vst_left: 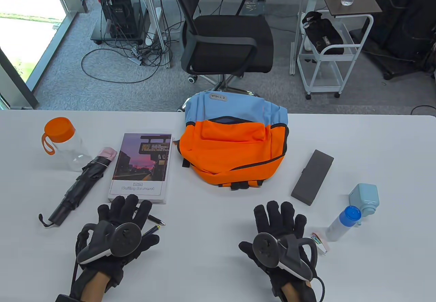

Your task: Pack school bag

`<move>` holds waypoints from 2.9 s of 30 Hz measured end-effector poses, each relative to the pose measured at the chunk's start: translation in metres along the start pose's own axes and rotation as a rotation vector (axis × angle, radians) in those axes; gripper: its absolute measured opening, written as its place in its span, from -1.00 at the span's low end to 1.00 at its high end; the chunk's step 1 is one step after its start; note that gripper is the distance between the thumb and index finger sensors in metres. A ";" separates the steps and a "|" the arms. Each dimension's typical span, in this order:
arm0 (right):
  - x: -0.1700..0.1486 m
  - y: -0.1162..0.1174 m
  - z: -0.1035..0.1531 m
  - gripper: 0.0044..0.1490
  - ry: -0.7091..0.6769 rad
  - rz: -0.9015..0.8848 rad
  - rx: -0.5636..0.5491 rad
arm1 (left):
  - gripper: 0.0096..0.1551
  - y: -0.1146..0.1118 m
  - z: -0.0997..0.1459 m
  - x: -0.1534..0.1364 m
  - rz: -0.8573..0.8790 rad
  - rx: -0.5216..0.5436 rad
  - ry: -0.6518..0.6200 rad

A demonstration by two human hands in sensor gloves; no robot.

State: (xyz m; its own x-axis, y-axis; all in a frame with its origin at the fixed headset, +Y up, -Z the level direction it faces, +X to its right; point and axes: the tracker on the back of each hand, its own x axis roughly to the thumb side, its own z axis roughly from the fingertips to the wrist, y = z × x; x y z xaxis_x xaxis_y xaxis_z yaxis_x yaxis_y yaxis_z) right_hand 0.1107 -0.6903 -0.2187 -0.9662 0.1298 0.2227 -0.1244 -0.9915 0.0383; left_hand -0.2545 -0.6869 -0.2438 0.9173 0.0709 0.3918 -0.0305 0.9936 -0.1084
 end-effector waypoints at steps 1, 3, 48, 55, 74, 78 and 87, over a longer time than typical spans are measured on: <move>0.000 0.000 0.000 0.24 -0.005 -0.003 -0.010 | 0.16 0.000 0.000 0.000 0.001 0.002 0.000; 0.001 0.000 -0.001 0.23 -0.015 -0.016 -0.008 | 0.15 0.000 0.000 0.001 0.006 0.002 0.002; -0.141 0.037 -0.163 0.29 1.016 0.032 0.482 | -0.01 0.005 -0.001 0.011 0.109 0.018 -0.065; -0.117 -0.009 -0.139 0.29 0.996 -0.033 0.242 | -0.01 0.005 0.000 0.014 0.136 0.018 -0.083; 0.081 0.038 -0.022 0.23 -0.333 -0.073 0.356 | 0.00 -0.003 -0.002 0.017 0.173 0.034 -0.107; 0.071 0.055 -0.022 0.21 -0.305 0.079 0.404 | 0.02 -0.020 -0.011 0.032 0.140 -0.060 -0.133; 0.077 0.060 -0.014 0.18 -0.256 0.329 0.273 | 0.28 -0.058 -0.028 0.069 -0.133 -0.325 -0.251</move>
State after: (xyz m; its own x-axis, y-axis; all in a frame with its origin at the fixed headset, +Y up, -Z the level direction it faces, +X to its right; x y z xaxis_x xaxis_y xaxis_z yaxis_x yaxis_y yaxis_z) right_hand 0.0251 -0.7400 -0.2133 -0.8537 -0.1572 0.4964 0.2743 -0.9461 0.1722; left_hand -0.1788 -0.7424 -0.2361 0.7789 0.0027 0.6272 0.2449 0.9193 -0.3080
